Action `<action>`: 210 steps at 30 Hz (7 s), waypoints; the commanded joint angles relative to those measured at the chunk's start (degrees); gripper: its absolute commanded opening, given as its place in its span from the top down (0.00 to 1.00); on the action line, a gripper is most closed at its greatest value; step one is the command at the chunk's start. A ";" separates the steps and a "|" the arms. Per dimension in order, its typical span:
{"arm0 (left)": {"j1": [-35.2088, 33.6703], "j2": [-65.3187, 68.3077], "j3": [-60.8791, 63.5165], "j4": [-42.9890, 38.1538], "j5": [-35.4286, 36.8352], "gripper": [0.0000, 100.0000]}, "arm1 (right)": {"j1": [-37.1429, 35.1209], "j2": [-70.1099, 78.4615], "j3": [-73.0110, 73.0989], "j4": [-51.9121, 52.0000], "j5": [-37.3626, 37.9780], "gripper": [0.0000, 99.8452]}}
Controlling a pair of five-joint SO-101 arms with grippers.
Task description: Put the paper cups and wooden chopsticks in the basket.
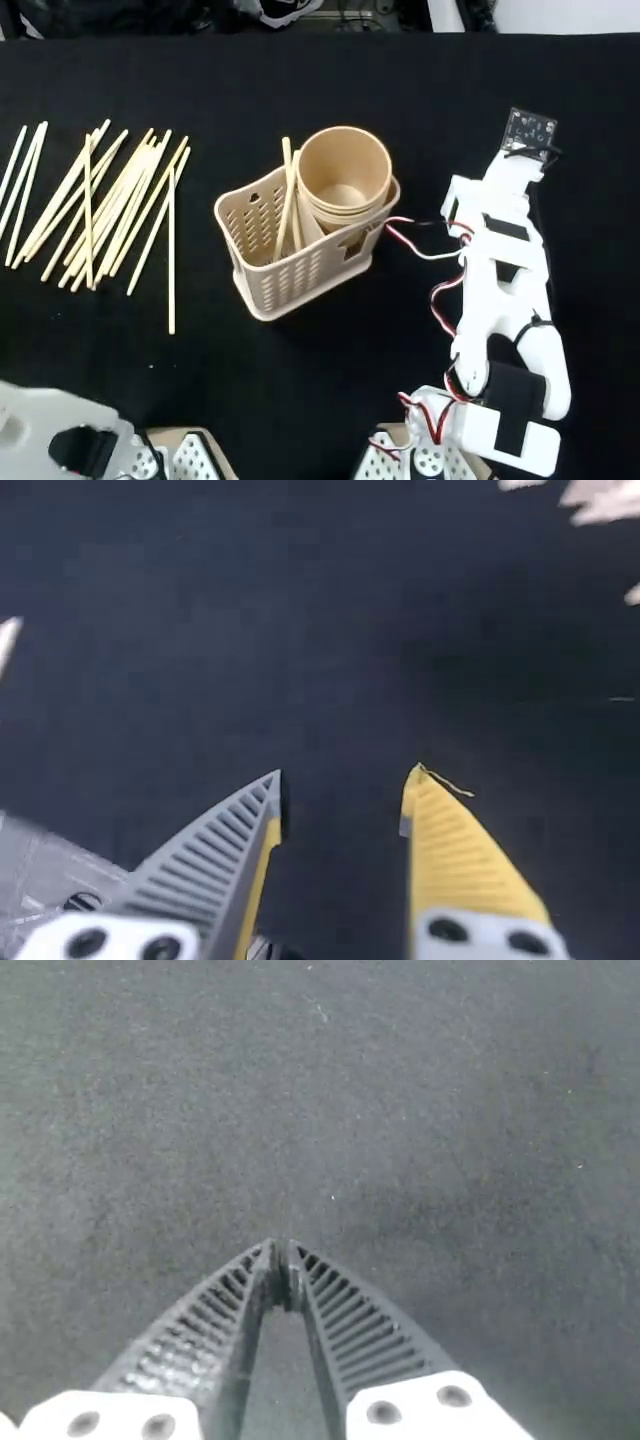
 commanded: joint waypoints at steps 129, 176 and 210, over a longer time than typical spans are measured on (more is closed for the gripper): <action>73.01 -65.49 49.63 -41.49 43.08 0.97 | -1.14 -0.13 -0.40 -1.23 0.53 0.98; 96.13 -87.47 64.48 -43.43 57.14 0.75 | -1.23 -0.13 -0.48 -1.23 3.78 0.98; 57.80 16.62 5.05 -23.65 33.32 0.75 | -1.14 -0.13 -0.22 -1.23 4.04 0.98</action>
